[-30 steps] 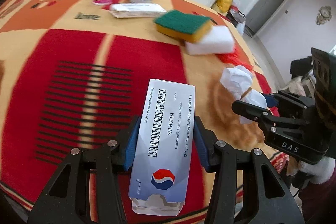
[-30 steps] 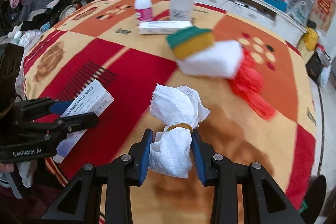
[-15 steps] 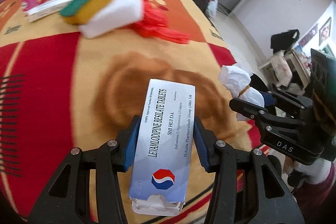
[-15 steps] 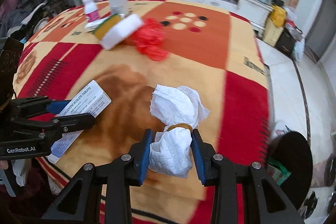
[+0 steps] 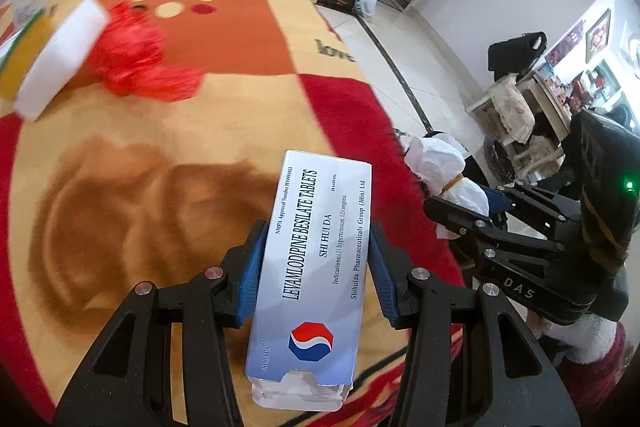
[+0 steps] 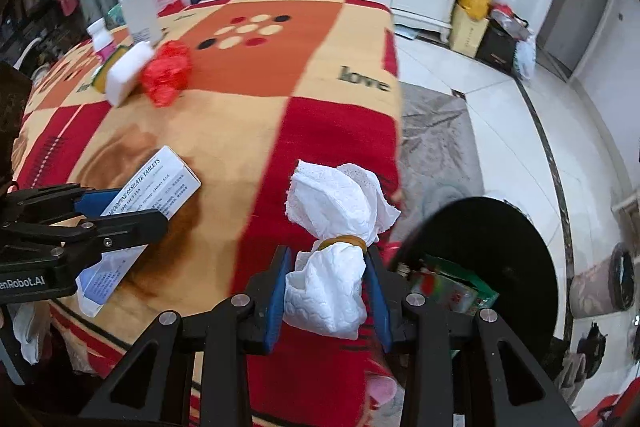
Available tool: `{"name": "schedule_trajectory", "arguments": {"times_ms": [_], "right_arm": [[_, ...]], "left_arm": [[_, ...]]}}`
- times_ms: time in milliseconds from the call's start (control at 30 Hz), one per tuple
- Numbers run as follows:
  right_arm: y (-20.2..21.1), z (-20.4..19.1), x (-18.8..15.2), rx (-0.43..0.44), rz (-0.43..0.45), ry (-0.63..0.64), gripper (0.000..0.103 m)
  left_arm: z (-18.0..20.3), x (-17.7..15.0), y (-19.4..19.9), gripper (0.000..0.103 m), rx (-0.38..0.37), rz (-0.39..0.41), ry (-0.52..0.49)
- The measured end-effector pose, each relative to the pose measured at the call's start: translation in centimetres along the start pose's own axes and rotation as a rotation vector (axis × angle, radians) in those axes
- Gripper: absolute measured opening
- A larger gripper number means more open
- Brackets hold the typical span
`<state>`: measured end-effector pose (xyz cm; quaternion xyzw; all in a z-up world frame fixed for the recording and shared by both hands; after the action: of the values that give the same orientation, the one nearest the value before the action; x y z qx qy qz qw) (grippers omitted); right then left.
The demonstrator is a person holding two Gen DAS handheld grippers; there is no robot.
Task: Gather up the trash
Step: 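Carry the medicine box and tissue with both grippers over the black bin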
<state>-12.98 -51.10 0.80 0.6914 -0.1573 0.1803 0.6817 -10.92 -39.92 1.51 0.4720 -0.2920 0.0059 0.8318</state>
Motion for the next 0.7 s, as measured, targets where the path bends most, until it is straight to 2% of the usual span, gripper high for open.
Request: {"name": "schedule_trajectory", "arguments": {"times_ms": [367,700], "right_arm": [[-0.7,6.4,-0.9,-0.056,-0.026,-0.077,0.035],[-1.4,12.8,-2.4,-0.123,-0.058,-0.168,0.035]], "left_arm": [[5.4,2.5,-3.0,0.047,-0.047,-0.008,-0.046],[10.7,4.9,-7.2,0.047,-0.142,-0.038,-0.047]]}}
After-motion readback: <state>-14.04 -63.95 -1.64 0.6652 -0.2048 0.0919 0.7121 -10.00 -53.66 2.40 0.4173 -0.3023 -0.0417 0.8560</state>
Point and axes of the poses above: each gripper's, at about its wrist camera, not at the fingertips, and y roughly against the way its jaws point, z to its right, x to its top, the point moved 6 cm from there along -y, roughly the way its jaws point, and after that the axes turned 5 degrees about -y, right-handed, at the moved point
